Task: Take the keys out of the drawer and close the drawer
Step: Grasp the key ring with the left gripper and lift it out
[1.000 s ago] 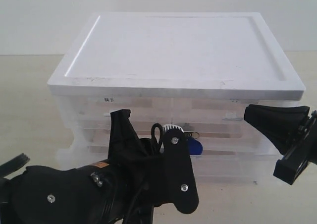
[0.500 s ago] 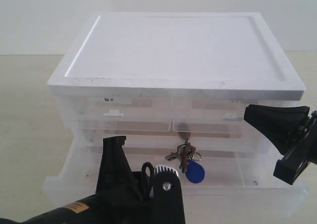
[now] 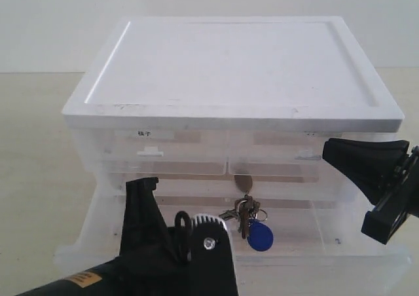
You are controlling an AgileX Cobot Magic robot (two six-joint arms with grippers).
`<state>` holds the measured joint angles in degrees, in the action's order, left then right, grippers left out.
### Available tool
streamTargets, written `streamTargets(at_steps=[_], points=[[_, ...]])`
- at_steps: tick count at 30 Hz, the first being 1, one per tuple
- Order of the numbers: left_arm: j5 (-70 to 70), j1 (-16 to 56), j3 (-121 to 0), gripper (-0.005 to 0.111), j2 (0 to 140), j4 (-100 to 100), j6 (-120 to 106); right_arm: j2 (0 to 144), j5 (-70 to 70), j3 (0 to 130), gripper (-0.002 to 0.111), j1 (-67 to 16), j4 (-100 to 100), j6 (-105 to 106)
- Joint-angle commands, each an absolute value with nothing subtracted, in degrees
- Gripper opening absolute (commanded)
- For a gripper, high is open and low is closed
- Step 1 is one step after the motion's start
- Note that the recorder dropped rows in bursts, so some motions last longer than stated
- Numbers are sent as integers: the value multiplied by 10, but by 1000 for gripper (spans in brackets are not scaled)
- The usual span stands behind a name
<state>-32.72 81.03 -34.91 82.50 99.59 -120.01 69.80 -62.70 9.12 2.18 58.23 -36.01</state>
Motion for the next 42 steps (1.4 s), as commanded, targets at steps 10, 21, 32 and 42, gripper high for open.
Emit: streamTargets(at_steps=[10,21,32,42], points=[[-328,795,-410,62,715,999,-897,698,-628,93,0,21,583,-367],[-346,771,-470,70,837,999,-848,698,-627,93,0,21,590,-370],[-305,732,-496,70,926,999,-773,698,-646,93,0,21,591,-373],[-258,684,-496,69,946,999,-742,698,-700,93,0,21,622,-358]])
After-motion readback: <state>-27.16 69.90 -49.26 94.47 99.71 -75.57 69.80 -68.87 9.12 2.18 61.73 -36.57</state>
